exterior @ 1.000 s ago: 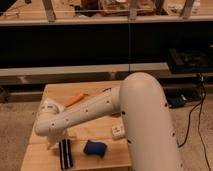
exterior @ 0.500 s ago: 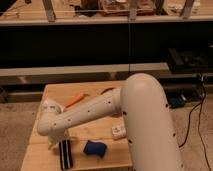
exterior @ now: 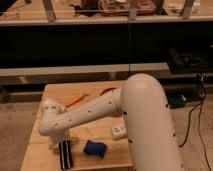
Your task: Place the eraser on the white sponge
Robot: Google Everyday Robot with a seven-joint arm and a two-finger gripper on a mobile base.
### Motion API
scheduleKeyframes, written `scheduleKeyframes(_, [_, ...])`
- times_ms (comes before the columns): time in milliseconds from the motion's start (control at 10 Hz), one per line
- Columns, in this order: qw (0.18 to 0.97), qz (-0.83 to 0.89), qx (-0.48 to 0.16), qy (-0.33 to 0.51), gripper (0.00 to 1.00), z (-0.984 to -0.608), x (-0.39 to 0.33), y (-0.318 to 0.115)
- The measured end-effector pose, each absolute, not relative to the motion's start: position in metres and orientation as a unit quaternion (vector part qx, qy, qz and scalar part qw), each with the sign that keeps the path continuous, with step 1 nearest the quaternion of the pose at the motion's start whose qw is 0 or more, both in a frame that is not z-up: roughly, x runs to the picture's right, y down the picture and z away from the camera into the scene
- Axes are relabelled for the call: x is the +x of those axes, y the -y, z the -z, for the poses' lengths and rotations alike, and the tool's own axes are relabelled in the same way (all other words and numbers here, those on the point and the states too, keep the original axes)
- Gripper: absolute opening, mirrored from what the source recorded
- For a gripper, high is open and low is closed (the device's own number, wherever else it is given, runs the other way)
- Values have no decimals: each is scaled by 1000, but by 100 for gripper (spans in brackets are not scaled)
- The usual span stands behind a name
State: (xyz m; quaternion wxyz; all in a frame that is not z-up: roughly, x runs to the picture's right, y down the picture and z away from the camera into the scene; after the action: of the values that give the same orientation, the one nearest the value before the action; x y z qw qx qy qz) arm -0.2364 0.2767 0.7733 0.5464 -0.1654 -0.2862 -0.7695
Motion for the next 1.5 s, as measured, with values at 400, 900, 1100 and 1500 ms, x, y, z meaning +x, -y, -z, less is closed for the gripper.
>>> scheduleKeyframes(400, [547, 771, -163, 284, 45, -776, -236, -276])
scheduleKeyframes(900, [546, 771, -161, 284, 1, -780, -236, -274])
scheduleKeyframes(1100, [547, 771, -161, 285, 0, -781, -236, -271])
scheduleKeyframes(1500, [550, 769, -171, 277, 0, -771, -212, -249])
